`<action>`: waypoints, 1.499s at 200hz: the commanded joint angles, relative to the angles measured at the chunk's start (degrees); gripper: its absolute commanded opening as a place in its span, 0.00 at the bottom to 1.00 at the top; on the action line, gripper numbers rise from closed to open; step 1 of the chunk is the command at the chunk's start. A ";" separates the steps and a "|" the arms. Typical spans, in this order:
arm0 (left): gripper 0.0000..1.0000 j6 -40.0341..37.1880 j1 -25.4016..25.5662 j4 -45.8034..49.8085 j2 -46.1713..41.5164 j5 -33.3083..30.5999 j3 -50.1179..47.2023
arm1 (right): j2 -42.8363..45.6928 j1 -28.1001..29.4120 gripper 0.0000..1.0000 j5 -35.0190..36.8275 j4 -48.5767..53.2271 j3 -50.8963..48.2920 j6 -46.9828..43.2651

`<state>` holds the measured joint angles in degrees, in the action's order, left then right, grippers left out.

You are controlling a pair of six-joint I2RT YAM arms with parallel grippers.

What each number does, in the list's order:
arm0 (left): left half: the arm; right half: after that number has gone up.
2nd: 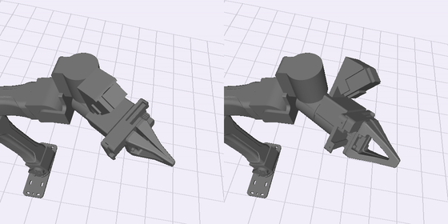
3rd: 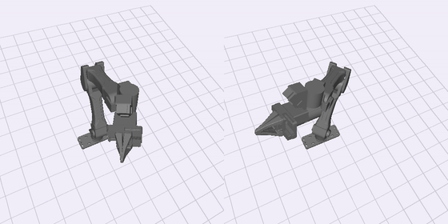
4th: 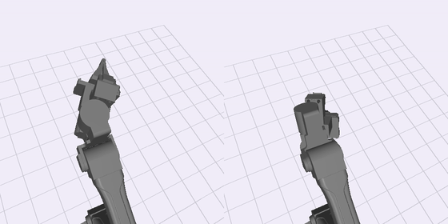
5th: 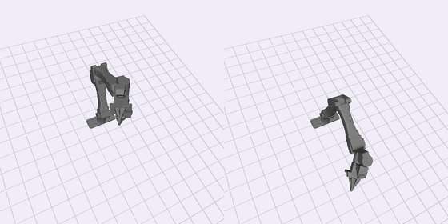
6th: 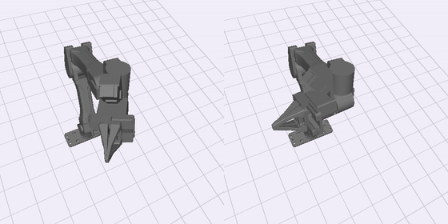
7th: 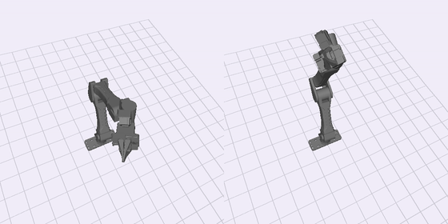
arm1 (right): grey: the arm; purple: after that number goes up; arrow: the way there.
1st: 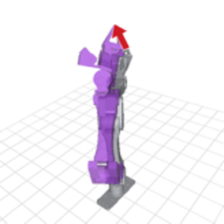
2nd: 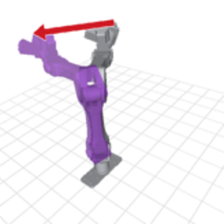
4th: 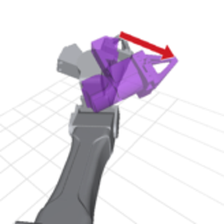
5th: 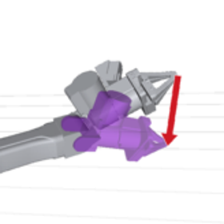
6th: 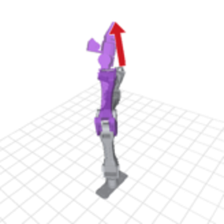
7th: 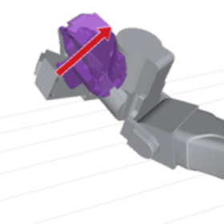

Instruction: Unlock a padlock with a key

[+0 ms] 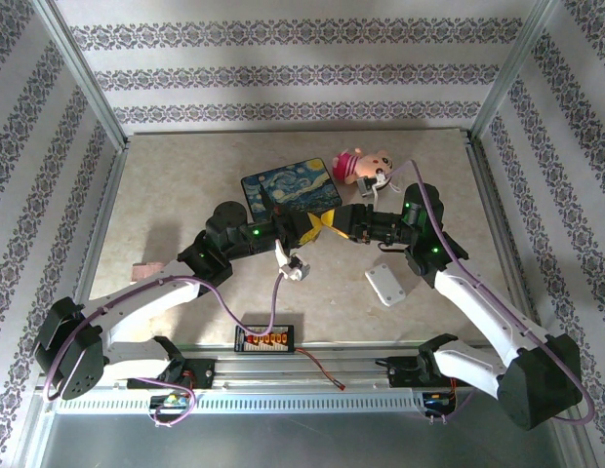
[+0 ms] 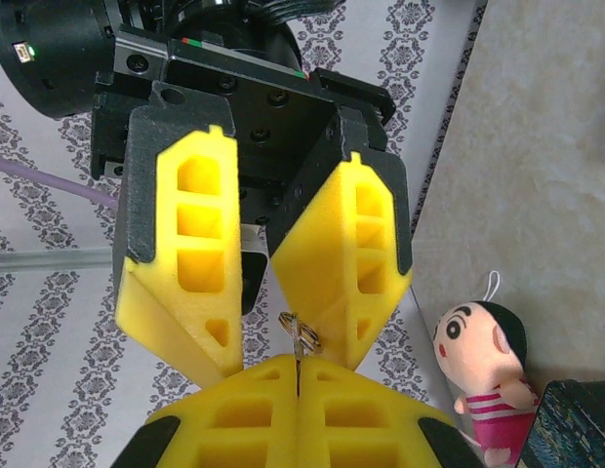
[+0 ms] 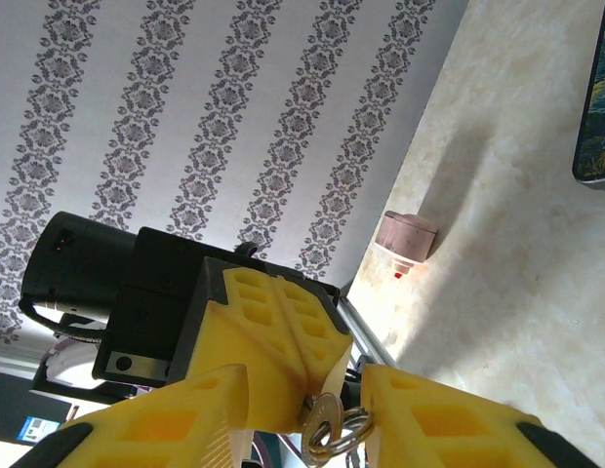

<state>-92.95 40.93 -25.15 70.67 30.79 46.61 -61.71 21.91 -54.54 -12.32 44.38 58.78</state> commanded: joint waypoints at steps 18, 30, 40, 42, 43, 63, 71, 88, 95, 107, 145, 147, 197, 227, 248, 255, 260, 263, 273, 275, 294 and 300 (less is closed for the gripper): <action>0.00 0.69 1.08 -2.11 -1.02 -0.86 -0.53 | 1.09 0.00 0.31 -1.09 -0.95 -0.56 -0.48; 0.00 0.59 1.00 -1.59 -1.05 -0.99 -0.39 | 1.27 -0.20 0.29 -0.92 -0.95 -0.78 -0.44; 0.00 0.40 1.08 -1.42 -1.07 -1.16 -0.45 | 1.49 -0.36 0.27 -0.92 -0.93 -0.87 -0.48; 0.00 0.40 1.08 -1.42 -1.11 -1.12 -0.40 | 1.57 -0.33 0.26 -0.92 -0.95 -0.87 -0.48; 0.00 0.40 1.08 -1.41 -1.13 -1.14 -0.39 | 1.58 -0.35 0.26 -0.92 -0.91 -0.87 -0.50; 0.00 0.54 1.01 -1.54 -1.19 -1.50 -0.48 | 1.77 -0.64 0.21 -1.09 -0.61 -0.79 -0.54; 0.00 0.45 1.07 -1.61 -1.14 -1.56 -0.52 | 1.84 -0.72 0.19 -1.20 -0.51 -0.80 -0.57; 0.00 0.53 1.03 -1.63 -1.10 -1.65 -0.53 | 1.77 -0.82 0.13 -1.23 -0.30 -0.72 -0.64; 0.00 0.63 1.00 -1.58 -1.09 -1.56 -0.53 | 1.81 -0.90 0.10 -1.19 -0.24 -0.79 -0.72; 0.00 0.58 1.00 -1.71 -1.19 -1.60 -0.64 | 1.91 -1.07 0.05 -1.11 -0.16 -0.92 -0.88; 0.19 2.84 1.00 -2.01 -1.84 -1.15 -1.28 | 2.62 -1.74 0.00 0.33 -0.05 -1.57 -1.06; 0.20 3.05 1.00 -2.06 -1.98 -1.05 -1.31 | 2.69 -1.77 0.00 0.45 -0.03 -1.57 -1.11; 0.71 21.71 1.02 -0.84 -6.92 1.56 -1.91 | 5.05 -2.22 0.00 5.01 0.88 -2.70 -3.90; 0.75 45.33 0.96 -8.60 -9.84 -0.89 -3.33 | 6.81 -2.31 0.00 8.98 1.39 -3.82 -7.40; 0.89 65.70 0.91 -14.87 -9.98 -12.07 -3.41 | 7.48 -2.31 0.00 12.10 0.94 -4.54 -10.24; 0.98 74.37 0.84 -14.21 -9.88 -18.75 -2.17 | 7.48 -2.26 0.00 13.17 0.65 -4.80 -10.97; 0.99 79.82 0.60 -11.50 -9.85 -22.62 -0.48 | 7.51 -2.31 0.00 13.85 0.11 -5.02 -11.41; 1.00 82.90 0.44 -9.13 -9.68 -24.57 0.70 | 7.49 -2.31 0.00 14.19 -0.21 -5.13 -11.72; 0.99 90.34 -0.04 -0.25 -8.77 -28.74 5.24 | 7.15 -2.30 0.00 14.95 -1.30 -5.27 -12.58; 0.99 91.31 0.01 1.46 -8.55 -29.20 6.01 | 7.03 -2.24 0.00 15.05 -1.55 -5.27 -12.80; 0.99 98.74 -0.05 12.63 -5.87 -29.78 12.39 | 5.87 -2.31 0.00 15.09 -3.89 -4.85 -14.49; 0.99 100.82 -0.06 15.39 -5.14 -29.73 13.91 | 5.65 -2.23 0.00 15.00 -4.78 -4.83 -15.06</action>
<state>-14.11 41.12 -23.18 63.66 8.29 53.63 -55.35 19.99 -41.45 -11.79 39.86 48.10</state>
